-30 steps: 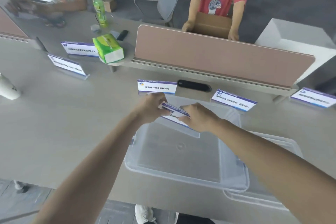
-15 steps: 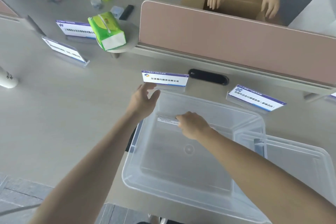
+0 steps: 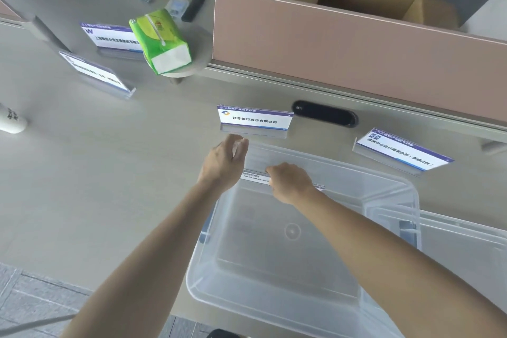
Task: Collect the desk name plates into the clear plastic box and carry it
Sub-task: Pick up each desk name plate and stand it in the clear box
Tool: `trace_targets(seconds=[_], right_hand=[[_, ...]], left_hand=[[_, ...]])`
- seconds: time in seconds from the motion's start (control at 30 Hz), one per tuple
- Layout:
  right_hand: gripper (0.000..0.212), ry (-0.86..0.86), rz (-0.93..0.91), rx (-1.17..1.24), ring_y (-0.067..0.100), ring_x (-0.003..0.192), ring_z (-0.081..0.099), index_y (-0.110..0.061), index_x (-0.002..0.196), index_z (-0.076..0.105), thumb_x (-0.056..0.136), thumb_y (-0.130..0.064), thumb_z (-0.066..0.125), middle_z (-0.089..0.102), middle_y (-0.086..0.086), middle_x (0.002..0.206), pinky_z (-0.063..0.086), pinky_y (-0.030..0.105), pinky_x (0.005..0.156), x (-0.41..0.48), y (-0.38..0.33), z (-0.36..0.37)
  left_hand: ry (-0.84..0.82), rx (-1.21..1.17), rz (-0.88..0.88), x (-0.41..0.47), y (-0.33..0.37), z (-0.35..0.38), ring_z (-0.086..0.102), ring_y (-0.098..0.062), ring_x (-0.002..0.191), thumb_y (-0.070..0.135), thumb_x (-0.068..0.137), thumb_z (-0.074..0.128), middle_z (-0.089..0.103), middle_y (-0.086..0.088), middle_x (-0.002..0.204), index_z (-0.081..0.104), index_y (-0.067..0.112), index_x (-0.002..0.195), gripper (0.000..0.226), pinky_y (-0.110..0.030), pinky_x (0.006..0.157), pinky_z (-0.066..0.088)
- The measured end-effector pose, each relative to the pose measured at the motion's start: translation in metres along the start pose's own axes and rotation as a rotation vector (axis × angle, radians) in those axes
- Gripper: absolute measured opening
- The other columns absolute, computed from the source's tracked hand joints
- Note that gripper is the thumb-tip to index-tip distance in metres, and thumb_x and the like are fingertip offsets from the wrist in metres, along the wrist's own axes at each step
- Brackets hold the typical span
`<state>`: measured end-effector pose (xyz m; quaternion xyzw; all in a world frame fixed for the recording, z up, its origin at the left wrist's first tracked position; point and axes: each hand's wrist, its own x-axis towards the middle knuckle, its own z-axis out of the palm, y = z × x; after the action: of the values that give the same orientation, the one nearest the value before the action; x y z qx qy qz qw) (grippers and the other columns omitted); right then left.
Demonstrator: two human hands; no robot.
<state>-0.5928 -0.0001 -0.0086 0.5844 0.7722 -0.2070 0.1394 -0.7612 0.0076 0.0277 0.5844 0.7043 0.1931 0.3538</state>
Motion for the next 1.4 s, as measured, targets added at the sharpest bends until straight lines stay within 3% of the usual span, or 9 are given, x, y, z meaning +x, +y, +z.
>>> trace_targets(seconds=[0.1,0.53,0.73,0.93,1.07,1.17,1.27,1.33,1.4], right_hand=[[0.014,0.01,0.009,-0.006,0.034,0.08,0.057,-0.017,0.085,0.046,0.089,-0.006,0.053,0.048,0.006,0.081,0.037,0.033,0.063,0.002,0.0,0.003],[0.011,-0.014,0.031,0.051,0.035,0.095,0.061,-0.01,0.101,0.059,0.092,-0.01,0.053,0.061,0.012,0.102,0.039,0.032,0.068,0.003,-0.002,0.004],[0.02,0.025,0.05,0.014,0.034,0.098,0.062,-0.013,0.111,0.059,0.093,-0.015,0.053,0.062,0.01,0.107,0.041,0.033,0.072,-0.001,-0.003,0.003],[0.024,0.136,0.03,-0.076,0.033,0.095,0.064,-0.013,0.116,0.054,0.094,-0.022,0.05,0.065,0.009,0.106,0.039,0.033,0.066,-0.025,-0.005,-0.018],[0.024,0.218,0.026,-0.019,0.036,0.096,0.064,-0.011,0.11,0.057,0.094,-0.029,0.052,0.066,0.012,0.104,0.043,0.034,0.069,-0.061,0.002,-0.048],[0.03,0.292,0.08,0.088,0.035,0.099,0.064,-0.016,0.112,0.063,0.091,-0.036,0.057,0.068,0.011,0.108,0.05,0.036,0.08,-0.098,0.011,-0.067],[0.027,0.355,0.147,0.224,0.03,0.095,0.065,-0.02,0.107,0.067,0.089,-0.039,0.061,0.071,0.005,0.101,0.052,0.034,0.08,-0.141,0.022,-0.08],[0.023,0.382,0.179,0.282,0.025,0.089,0.064,-0.02,0.102,0.069,0.088,-0.037,0.063,0.071,0.0,0.095,0.053,0.034,0.079,-0.171,0.027,-0.088],[0.012,0.421,0.209,0.337,0.02,0.079,0.064,-0.022,0.088,0.068,0.087,-0.033,0.063,0.069,-0.005,0.085,0.053,0.032,0.073,-0.2,0.034,-0.093]], left_hand=[[-0.009,0.002,-0.007,0.002,-0.001,0.0,0.059,-0.026,0.107,0.049,0.1,0.034,0.067,-0.003,0.116,0.057,0.024,0.119,0.039,-0.03,0.075,0.036],[0.004,0.013,-0.026,-0.004,0.006,-0.003,0.058,-0.025,0.107,0.046,0.1,0.036,0.065,-0.006,0.121,0.057,0.023,0.122,0.038,-0.029,0.076,0.034],[-0.026,0.038,-0.045,-0.005,0.009,-0.005,0.055,-0.026,0.12,0.047,0.1,0.036,0.06,-0.002,0.134,0.054,0.025,0.127,0.04,-0.029,0.08,0.034],[-0.045,0.094,0.003,-0.011,0.011,-0.011,0.046,-0.029,0.131,0.048,0.1,0.034,0.049,-0.008,0.146,0.042,0.023,0.142,0.05,-0.039,0.101,0.037],[-0.019,0.112,0.088,-0.027,0.022,-0.02,0.043,-0.032,0.133,0.044,0.099,0.04,0.046,-0.009,0.148,0.04,0.02,0.145,0.052,-0.04,0.103,0.036],[0.051,0.079,0.185,-0.042,0.035,-0.024,0.044,-0.032,0.13,0.039,0.097,0.047,0.051,-0.008,0.142,0.047,0.018,0.14,0.048,-0.041,0.102,0.039],[0.049,0.019,0.298,-0.063,0.057,-0.02,0.053,-0.024,0.121,0.034,0.096,0.051,0.059,-0.002,0.13,0.058,0.018,0.129,0.037,-0.029,0.094,0.042],[-0.026,-0.017,0.321,-0.079,0.076,-0.015,0.06,-0.019,0.107,0.032,0.096,0.05,0.067,0.007,0.112,0.065,0.021,0.111,0.024,-0.015,0.076,0.04],[-0.129,-0.088,0.338,-0.092,0.092,-0.009,0.062,-0.022,0.091,0.037,0.089,0.048,0.068,0.007,0.09,0.062,0.027,0.087,0.018,-0.019,0.064,0.043]])
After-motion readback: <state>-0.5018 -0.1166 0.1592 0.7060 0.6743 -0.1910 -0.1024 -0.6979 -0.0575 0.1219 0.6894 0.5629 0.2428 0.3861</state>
